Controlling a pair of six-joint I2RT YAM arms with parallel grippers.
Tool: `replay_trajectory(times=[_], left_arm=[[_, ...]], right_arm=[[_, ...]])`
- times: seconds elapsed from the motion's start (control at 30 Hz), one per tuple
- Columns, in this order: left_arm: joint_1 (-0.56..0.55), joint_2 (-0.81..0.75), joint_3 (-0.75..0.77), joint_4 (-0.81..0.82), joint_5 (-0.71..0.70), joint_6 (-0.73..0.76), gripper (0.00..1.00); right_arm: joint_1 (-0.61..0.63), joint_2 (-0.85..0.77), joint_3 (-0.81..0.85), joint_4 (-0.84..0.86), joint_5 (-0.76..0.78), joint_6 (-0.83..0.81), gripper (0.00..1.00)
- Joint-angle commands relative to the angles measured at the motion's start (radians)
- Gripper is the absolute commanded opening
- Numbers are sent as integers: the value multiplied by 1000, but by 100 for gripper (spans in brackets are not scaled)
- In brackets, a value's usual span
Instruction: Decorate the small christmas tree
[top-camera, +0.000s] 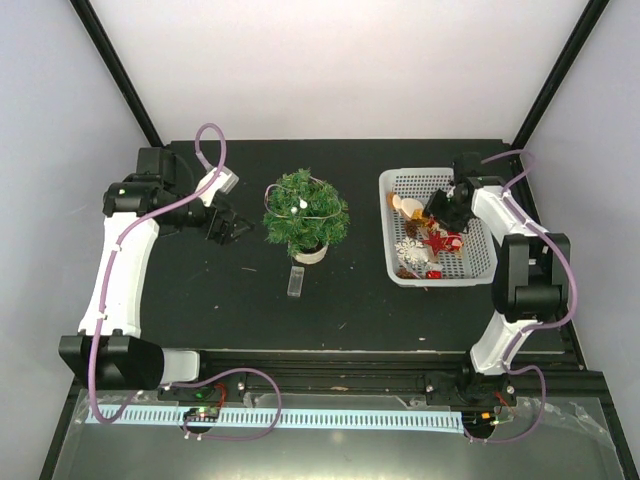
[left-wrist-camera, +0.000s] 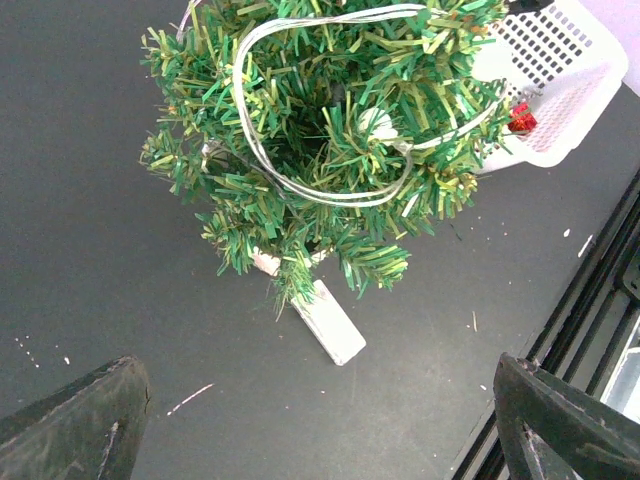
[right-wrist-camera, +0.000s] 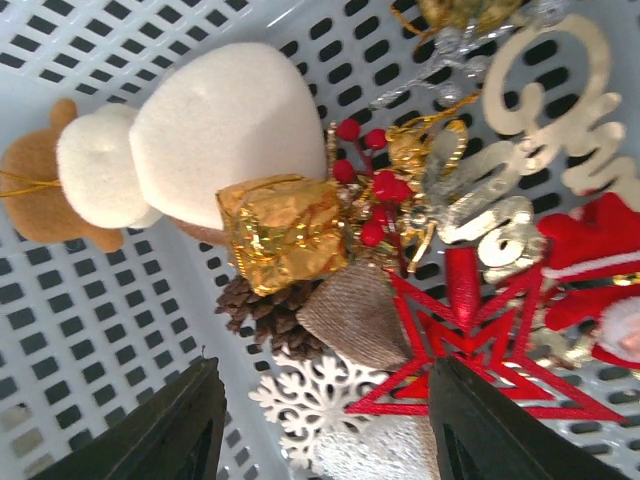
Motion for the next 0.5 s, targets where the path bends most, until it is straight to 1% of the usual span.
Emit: replay_trajectory(times=[0.0, 0.33, 0.47], left_arm=[[6, 27, 7, 7, 27, -22, 94], [6, 34, 11, -1, 27, -13, 94], [6, 35, 10, 4, 29, -17, 94]], right_arm=[[-2, 26, -4, 82, -93, 32, 58], [-1, 120, 28, 112, -127, 44, 58], [0, 131, 17, 140, -128, 45, 53]])
